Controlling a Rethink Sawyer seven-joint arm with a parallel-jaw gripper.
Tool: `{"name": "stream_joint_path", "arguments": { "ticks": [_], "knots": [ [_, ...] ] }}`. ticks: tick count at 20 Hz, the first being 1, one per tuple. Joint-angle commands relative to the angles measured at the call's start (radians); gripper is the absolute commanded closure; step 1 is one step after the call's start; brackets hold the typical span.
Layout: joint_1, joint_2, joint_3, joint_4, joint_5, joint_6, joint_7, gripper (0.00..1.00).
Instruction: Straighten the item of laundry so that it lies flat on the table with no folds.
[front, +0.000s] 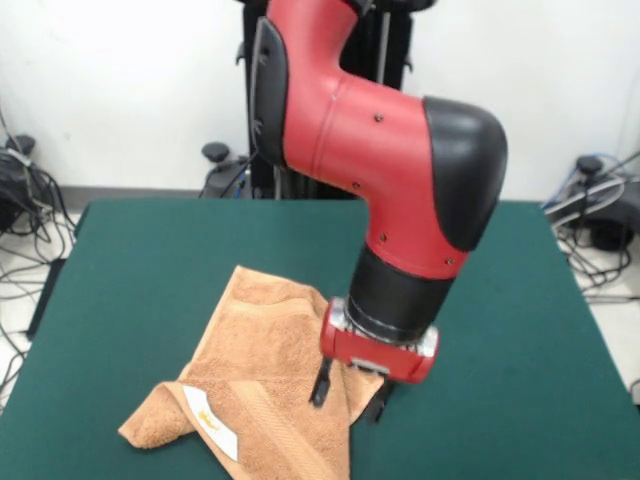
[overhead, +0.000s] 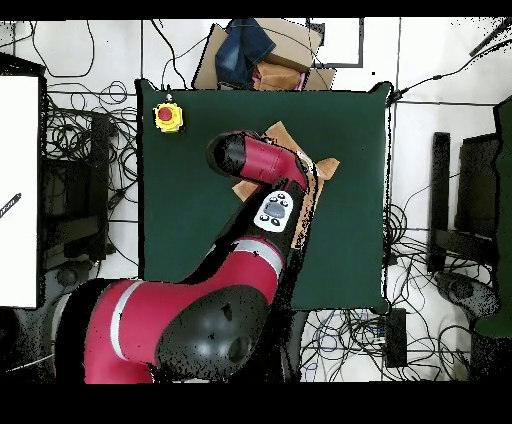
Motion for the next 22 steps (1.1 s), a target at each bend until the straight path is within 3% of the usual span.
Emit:
{"name": "stream_joint_path", "arguments": {
  "ticks": [1,4,6,10,16,22],
  "knots": [
    [-0.03,-0.036,0.13,-0.014,-0.094,0.321,-0.036,0.0],
    [-0.002,0.031,0.075,-0.129,-0.146,0.371,-0.021,0.0],
    [0.043,0.106,0.003,-0.171,-0.189,0.265,0.05,0.0],
    [0.09,0.219,-0.03,-0.182,-0.201,0.041,0.224,0.0],
    [0.135,0.34,-0.117,-0.237,-0.14,-0.083,0.319,0.0],
    [0.173,0.46,-0.235,-0.29,-0.003,-0.157,0.362,0.0]
  ]
}}
